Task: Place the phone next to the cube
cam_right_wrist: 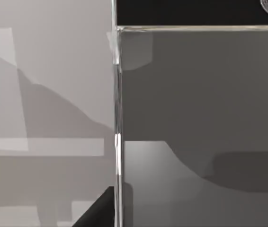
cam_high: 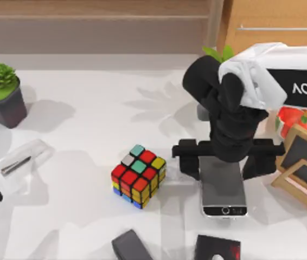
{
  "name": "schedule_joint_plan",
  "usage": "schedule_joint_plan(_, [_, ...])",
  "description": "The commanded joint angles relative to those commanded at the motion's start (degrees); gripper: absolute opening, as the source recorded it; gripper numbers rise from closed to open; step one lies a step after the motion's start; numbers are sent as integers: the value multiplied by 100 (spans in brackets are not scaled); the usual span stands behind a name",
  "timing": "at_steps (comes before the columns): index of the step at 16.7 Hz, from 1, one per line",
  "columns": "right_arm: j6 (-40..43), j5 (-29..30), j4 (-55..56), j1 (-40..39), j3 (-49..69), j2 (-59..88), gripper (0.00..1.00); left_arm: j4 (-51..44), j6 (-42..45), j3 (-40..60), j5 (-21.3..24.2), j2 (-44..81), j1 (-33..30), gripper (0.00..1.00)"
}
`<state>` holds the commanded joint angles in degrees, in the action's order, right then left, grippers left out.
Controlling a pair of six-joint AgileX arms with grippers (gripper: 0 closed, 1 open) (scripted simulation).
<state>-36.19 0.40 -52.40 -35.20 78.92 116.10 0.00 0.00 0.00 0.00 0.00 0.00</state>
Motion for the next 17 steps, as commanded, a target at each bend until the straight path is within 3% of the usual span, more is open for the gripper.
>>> schedule_joint_plan(1, [0, 0, 0, 0, 0, 0, 0, 0, 0, 0, 0, 0, 0, 100])
schedule_joint_plan(14, [0, 0, 0, 0, 0, 0, 98, 0, 0, 0, 0, 0, 0, 100])
schedule_joint_plan(17, [0, 0, 0, 0, 0, 0, 100, 0, 0, 0, 0, 0, 0, 100])
